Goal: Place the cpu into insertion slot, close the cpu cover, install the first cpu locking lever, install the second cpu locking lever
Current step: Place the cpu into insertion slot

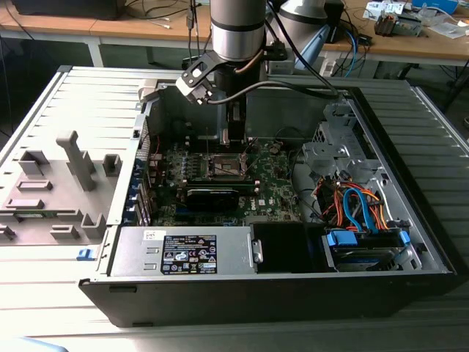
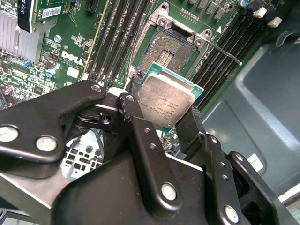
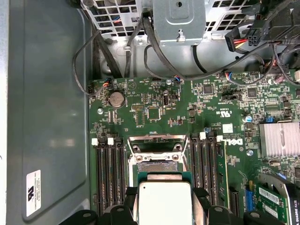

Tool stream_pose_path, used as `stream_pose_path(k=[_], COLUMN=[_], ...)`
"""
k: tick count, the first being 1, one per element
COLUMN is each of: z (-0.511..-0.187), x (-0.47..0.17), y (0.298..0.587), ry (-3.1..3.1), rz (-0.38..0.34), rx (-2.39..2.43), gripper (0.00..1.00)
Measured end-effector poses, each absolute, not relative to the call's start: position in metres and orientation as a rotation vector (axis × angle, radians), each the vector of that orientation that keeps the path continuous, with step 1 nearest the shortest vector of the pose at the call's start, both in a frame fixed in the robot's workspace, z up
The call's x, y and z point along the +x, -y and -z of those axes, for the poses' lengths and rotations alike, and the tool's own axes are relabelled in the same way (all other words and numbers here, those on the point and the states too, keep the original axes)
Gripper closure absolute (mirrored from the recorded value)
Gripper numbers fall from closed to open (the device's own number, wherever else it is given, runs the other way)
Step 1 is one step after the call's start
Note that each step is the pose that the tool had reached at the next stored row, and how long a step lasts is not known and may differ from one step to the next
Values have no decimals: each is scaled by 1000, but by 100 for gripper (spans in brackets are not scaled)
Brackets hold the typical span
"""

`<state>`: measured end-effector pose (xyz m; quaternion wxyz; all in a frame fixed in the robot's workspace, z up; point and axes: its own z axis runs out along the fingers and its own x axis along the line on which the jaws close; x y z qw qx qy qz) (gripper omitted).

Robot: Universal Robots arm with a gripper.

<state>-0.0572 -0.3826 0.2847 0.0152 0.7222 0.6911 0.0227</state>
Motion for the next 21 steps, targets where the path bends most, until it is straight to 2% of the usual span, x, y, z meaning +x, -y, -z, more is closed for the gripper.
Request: stream_pose_path(k=[21], z=[-283], x=[-59], y=[383], ry=[-2129], rz=[-70], rx=[2267], gripper=[45])
